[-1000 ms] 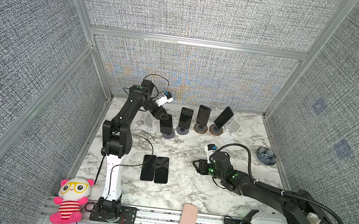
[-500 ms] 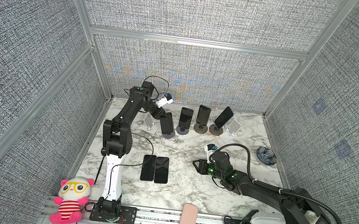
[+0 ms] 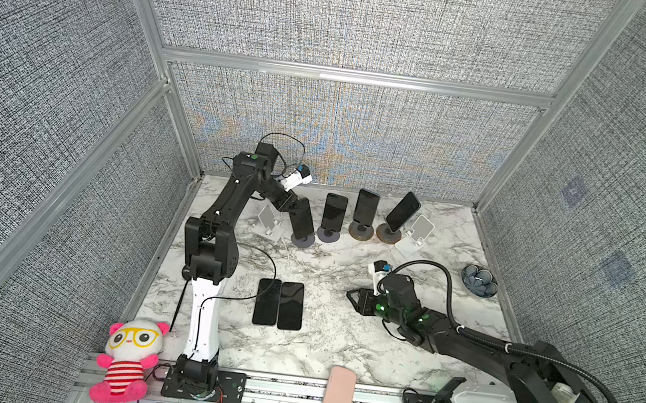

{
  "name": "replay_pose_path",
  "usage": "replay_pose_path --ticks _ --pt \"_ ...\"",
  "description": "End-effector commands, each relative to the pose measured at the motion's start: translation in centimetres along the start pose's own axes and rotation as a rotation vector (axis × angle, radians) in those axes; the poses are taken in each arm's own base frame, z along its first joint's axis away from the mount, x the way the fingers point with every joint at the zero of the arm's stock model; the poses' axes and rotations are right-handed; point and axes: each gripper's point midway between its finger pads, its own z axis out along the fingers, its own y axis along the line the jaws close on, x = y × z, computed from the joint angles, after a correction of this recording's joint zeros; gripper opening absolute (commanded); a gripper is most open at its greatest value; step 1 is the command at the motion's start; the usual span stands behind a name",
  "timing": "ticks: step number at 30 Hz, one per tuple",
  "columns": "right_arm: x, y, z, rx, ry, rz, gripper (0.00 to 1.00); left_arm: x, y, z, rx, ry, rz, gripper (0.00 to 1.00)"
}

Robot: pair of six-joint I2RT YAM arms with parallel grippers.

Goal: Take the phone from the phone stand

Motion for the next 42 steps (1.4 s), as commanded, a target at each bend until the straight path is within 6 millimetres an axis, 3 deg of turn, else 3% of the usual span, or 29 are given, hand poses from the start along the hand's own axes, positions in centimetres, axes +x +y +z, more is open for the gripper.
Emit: replay_pose_path --ticks 1,5,8,13,16,23,26,28,33,36,42 --pt "-0.3 0.4 -0.3 -0.011 -0.011 -0.014 0.43 -0.6 -1.0 -1.1 0.015 -0.014 -0.003 0.0" --pt "-1.2 0.8 -0.3 -0.019 -0.012 -0.091 0.39 -1.5 -1.9 -2.8 -0.007 -0.026 0.003 0.0" --pt "-1.7 1.1 -0.6 0.001 0.108 -0.216 0.37 -1.7 -2.4 -4.4 -0.057 -0.023 0.001 0.0" --pt "-3.3 1.8 -1.2 0.003 0.165 -0.353 0.36 -2.3 -4.6 -6.2 -0.065 -0.05 -0.037 0.0" --pt "-4.7 2.6 -1.4 -0.015 0.158 -0.383 0.36 -2.2 -5.7 -5.8 -0.078 -0.033 -0.109 0.0" --pt "-7.5 4.9 -2.8 -0.154 0.158 -0.419 0.39 0.0 -12.4 -3.5 0.061 -0.014 -0.152 0.0" --pt "-7.2 5.8 -4.2 -0.217 0.246 -0.455 0.45 1.1 -14.5 -2.5 0.127 -0.036 -0.138 0.0" --pt "-6.8 6.3 -5.3 -0.256 0.307 -0.466 0.54 1.9 -16.5 -1.8 0.199 -0.023 -0.126 0.0" --pt "-6.4 9.3 -7.2 -0.483 0.308 -0.464 0.6 2.9 -21.1 -1.6 0.45 -0.087 -0.07 0.0" --pt "-6.0 9.5 -7.0 -0.518 0.35 -0.464 0.6 2.9 -22.8 -1.7 0.551 -0.135 -0.033 0.0" --pt "-5.7 10.8 -7.1 -0.651 0.368 -0.455 0.6 4.1 -24.0 -1.5 0.613 -0.138 0.01 0.0"
